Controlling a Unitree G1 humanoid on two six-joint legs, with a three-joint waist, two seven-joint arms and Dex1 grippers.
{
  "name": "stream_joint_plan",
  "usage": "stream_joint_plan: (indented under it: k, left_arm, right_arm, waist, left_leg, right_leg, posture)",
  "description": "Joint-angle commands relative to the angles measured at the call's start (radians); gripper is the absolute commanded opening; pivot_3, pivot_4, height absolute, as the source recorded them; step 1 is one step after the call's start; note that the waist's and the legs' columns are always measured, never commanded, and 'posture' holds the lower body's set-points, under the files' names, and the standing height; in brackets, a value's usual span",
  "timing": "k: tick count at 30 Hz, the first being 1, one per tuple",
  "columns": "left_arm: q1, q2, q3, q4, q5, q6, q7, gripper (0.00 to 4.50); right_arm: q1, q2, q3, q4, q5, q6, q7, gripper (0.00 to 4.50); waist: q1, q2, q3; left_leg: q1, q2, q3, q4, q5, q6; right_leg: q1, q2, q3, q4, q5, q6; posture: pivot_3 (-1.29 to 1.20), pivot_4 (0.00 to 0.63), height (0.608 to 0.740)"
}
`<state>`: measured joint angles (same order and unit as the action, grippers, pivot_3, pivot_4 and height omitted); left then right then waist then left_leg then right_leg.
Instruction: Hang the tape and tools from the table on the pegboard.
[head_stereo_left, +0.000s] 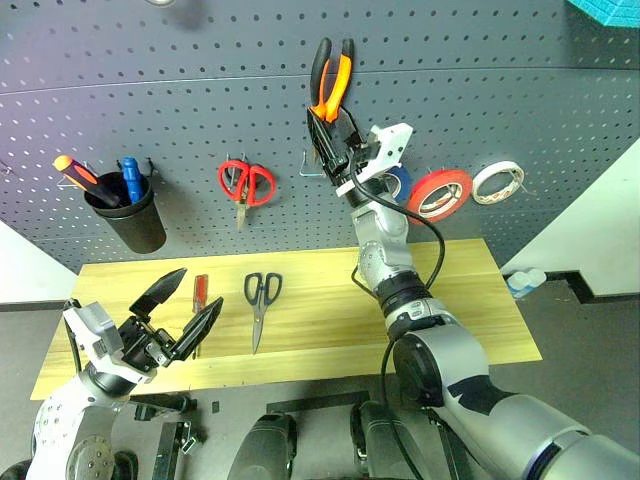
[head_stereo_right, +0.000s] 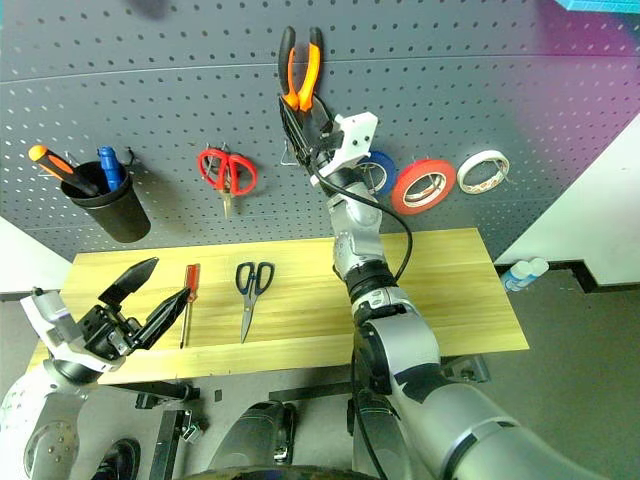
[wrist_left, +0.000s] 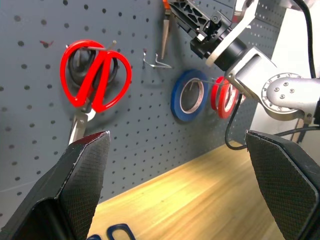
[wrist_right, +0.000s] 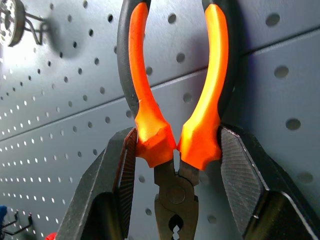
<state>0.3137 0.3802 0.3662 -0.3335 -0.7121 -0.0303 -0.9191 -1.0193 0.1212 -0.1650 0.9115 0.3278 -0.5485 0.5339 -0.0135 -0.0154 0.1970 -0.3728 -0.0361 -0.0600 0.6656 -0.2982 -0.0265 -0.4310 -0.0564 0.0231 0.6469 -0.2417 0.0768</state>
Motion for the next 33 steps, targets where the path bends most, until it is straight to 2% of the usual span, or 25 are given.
stream_joint_plan:
  k: [1,8,17,24,33]
  left_arm:
    - [0.013,0.008,0.009,-0.046,-0.020,-0.001,0.002,4.50]
    - [0.035,0.008,0.013,-0.068,-0.025,0.003,0.012,4.50]
    - [0.059,0.009,0.015,-0.086,-0.031,0.003,0.023,4.50]
    - [0.059,0.004,0.008,-0.080,-0.026,-0.003,0.027,4.50]
    - [0.052,0.000,0.003,-0.067,-0.023,-0.008,0.022,4.50]
  right_arm:
    - [-0.033,0.015,0.007,0.010,-0.027,-0.059,-0.016,2.10]
    - [0.010,0.017,0.050,0.078,-0.134,-0.161,-0.063,2.10]
    - [0.031,0.005,0.071,0.126,-0.199,-0.171,-0.095,2.10]
    - [0.034,0.001,0.067,0.123,-0.197,-0.165,-0.091,4.40]
    - [0.056,0.000,0.047,0.048,-0.150,-0.162,-0.080,4.45]
  waist:
    - [0.000,0.000,0.000]
    - [0.000,0.002,0.002]
    - [0.000,0.003,0.004]
    - [0.001,0.003,0.004]
    - [0.001,0.003,0.004]
  left_leg:
    - [0.000,0.000,0.000,0.000,0.000,0.000]
    - [0.000,0.000,0.000,-0.001,0.000,0.000]
    - [0.000,0.000,-0.001,-0.001,0.000,0.000]
    - [0.000,0.000,-0.001,-0.001,0.000,0.000]
    - [0.000,0.000,-0.001,-0.001,0.000,0.000]
  right_leg:
    - [0.000,0.000,0.000,0.000,0.000,0.000]
    - [0.000,0.000,0.000,0.000,-0.001,-0.001]
    - [0.000,0.000,0.000,0.000,-0.001,-0.002]
    - [0.000,0.000,0.000,-0.001,-0.002,-0.002]
    - [0.000,0.000,0.000,-0.001,-0.002,-0.003]
  posture:
    - [0.13,0.189,0.738]
    - [0.14,0.201,0.738]
    - [0.15,0.202,0.738]
    - [0.15,0.197,0.738]
    - [0.14,0.191,0.738]
